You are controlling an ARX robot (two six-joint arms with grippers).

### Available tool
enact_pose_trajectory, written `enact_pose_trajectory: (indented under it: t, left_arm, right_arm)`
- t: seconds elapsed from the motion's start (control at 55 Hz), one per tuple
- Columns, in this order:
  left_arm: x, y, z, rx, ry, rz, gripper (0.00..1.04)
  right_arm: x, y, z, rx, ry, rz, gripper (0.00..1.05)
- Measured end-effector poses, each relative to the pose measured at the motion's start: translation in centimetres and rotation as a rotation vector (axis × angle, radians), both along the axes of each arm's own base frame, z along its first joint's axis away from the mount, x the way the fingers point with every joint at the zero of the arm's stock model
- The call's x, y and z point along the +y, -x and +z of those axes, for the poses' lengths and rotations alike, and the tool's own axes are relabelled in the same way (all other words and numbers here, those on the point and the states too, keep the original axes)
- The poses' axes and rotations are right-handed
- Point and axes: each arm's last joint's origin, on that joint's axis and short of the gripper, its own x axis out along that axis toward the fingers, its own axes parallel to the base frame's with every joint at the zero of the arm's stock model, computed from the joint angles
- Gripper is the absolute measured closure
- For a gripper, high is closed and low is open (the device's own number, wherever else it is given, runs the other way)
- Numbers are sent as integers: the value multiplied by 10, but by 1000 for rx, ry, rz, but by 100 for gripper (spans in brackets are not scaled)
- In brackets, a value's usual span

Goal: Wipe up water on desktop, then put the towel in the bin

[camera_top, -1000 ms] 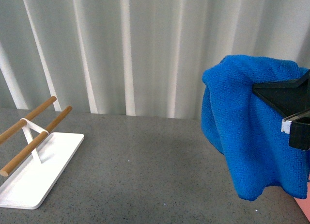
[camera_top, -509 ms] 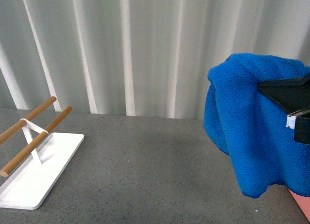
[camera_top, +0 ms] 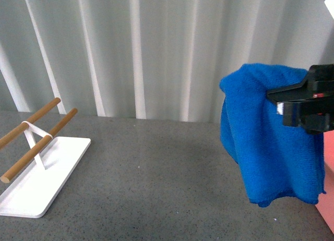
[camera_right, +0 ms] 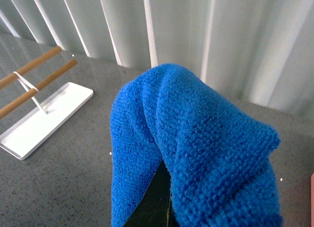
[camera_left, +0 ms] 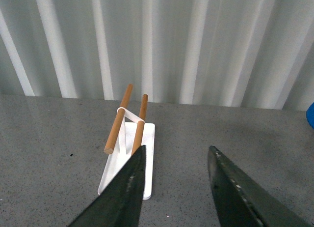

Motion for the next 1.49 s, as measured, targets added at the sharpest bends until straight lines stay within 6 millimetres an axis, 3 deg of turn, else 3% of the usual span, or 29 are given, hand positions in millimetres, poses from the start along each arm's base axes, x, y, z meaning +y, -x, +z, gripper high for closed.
enact_pose_trajectory:
  t: [0.2, 0.327, 0.582, 0.836, 1.018, 1.218, 1.364, 1.491]
  left_arm:
    - [0, 0, 0, 0, 0, 0, 28]
    - [0, 0, 0, 0, -1, 0, 5]
    - [0, 0, 0, 0, -1, 0, 7]
    - [0, 0, 0, 0, -1, 0, 7]
    - [0, 0, 0, 0, -1, 0, 7]
    - [0, 0, 0, 0, -1, 0, 7]
    - [0, 0, 0, 0, -1, 0, 7]
    - [0, 0, 0, 0, -1, 0, 7]
  right_arm:
    - [16, -40, -26, 196, 12, -84, 101]
    - [34, -63, -58, 320, 5, -90, 101]
    - [54, -79, -113, 465, -3, -114, 101]
    - [43, -59, -154, 580, 37, -173, 101]
    - [25, -48, -159, 598, 55, -208, 101]
    - [1, -54, -157, 563, 117, -291, 101]
    - [-18, -66, -152, 531, 161, -354, 101]
    - [-26, -92, -146, 487, 171, -390, 101]
